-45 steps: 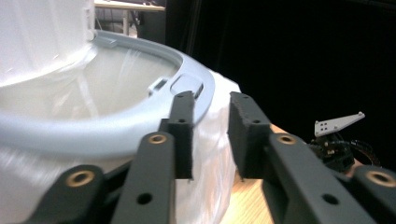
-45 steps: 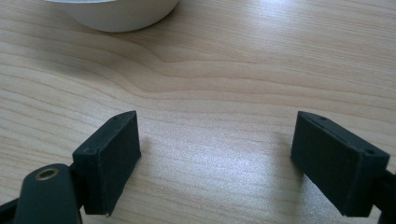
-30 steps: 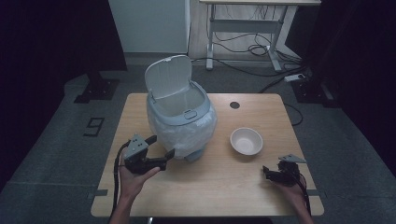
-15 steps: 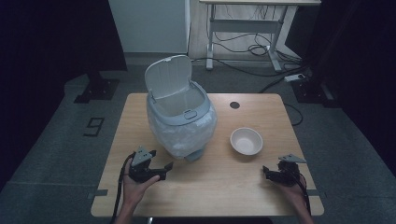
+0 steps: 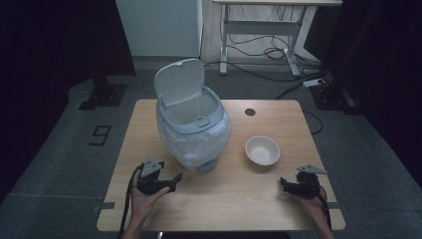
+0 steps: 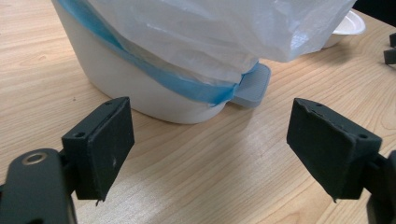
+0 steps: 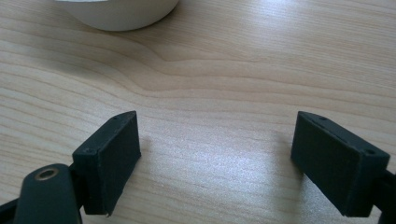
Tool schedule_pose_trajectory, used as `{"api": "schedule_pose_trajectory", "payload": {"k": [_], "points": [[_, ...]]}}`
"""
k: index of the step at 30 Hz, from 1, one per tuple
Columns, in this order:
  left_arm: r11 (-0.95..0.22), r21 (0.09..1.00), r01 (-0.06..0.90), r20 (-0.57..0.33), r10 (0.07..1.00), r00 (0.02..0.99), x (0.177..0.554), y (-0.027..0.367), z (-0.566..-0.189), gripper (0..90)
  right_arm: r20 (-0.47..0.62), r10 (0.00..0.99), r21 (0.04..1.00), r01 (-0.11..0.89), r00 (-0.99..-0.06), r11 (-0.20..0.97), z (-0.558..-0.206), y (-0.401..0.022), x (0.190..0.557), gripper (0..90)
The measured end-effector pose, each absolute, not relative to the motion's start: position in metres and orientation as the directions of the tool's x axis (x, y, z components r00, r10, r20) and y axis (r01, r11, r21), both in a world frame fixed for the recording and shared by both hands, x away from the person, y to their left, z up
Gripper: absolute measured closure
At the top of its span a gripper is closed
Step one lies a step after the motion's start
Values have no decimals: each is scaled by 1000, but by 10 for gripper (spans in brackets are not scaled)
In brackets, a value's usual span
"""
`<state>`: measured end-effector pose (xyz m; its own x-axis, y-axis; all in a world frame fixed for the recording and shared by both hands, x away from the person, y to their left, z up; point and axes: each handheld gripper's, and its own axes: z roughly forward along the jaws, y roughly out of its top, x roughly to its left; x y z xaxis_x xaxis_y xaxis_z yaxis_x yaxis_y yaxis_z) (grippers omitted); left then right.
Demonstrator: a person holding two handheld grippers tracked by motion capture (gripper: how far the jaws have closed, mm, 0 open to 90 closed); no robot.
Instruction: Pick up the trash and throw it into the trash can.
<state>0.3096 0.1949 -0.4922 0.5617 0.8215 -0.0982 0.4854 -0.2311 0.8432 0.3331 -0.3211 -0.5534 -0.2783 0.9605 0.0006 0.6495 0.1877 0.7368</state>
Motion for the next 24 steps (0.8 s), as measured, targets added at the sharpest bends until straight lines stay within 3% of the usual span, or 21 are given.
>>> {"api": "schedule_pose_trajectory", "payload": {"k": [24], "points": [[-287, 781, 554, -83, 832, 548, 314, 195, -513, 142, 37, 950, 763, 623, -310, 173, -541, -321, 330, 177]]}}
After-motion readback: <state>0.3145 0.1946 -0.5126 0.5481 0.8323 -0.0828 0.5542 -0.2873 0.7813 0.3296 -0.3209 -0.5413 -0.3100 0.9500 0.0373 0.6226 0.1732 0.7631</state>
